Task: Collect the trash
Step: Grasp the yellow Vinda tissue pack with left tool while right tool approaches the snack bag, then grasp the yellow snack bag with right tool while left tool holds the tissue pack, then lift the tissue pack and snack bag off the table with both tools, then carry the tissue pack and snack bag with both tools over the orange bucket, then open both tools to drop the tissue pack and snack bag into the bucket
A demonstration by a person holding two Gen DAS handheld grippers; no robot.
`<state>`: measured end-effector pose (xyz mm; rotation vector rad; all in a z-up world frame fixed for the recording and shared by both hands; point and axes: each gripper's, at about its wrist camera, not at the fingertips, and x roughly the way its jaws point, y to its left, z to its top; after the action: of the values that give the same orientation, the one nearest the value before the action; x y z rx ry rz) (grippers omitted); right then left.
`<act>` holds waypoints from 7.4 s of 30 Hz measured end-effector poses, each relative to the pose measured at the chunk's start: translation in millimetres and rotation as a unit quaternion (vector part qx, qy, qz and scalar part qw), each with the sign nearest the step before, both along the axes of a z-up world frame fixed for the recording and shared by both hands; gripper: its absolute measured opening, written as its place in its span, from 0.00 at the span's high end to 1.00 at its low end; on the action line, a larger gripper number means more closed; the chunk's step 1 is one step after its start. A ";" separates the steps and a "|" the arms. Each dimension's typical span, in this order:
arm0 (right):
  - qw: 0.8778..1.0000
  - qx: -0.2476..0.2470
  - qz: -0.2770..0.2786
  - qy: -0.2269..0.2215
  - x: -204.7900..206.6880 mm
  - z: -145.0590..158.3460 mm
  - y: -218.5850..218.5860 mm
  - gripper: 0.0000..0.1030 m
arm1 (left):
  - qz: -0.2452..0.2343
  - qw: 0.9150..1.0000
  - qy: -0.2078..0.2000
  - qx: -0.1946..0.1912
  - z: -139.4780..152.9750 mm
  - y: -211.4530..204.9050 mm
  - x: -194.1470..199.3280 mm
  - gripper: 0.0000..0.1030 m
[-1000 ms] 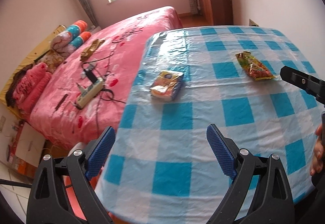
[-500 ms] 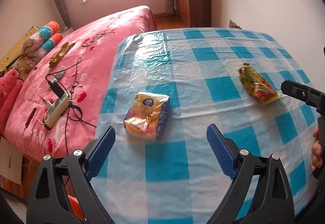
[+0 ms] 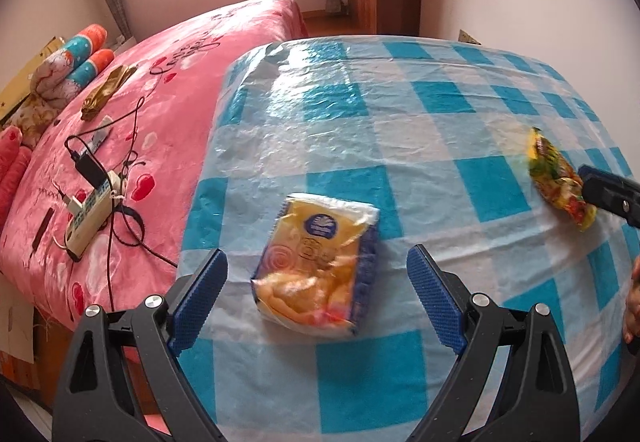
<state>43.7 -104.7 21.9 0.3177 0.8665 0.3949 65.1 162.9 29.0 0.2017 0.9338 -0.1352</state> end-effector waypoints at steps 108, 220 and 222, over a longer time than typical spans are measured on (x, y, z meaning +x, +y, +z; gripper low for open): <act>0.994 -0.092 0.036 -0.037 -45.8 13.8 18.8 0.68 | 0.011 0.992 -0.001 -0.123 0.6 -27.9 -104.1 0.46; 0.892 -0.090 0.443 0.005 -173.2 11.0 447.8 0.63 | 0.355 0.933 0.029 -0.057 -75.2 315.8 -255.9 0.45; 0.893 -0.084 0.442 0.015 -169.7 5.7 447.7 0.49 | 0.357 0.932 0.031 -0.055 -76.1 316.8 -254.5 0.43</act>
<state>-126.0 343.0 27.6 -0.2622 1.0377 1.1547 -189.4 479.7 -47.1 -0.2548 1.0084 0.4807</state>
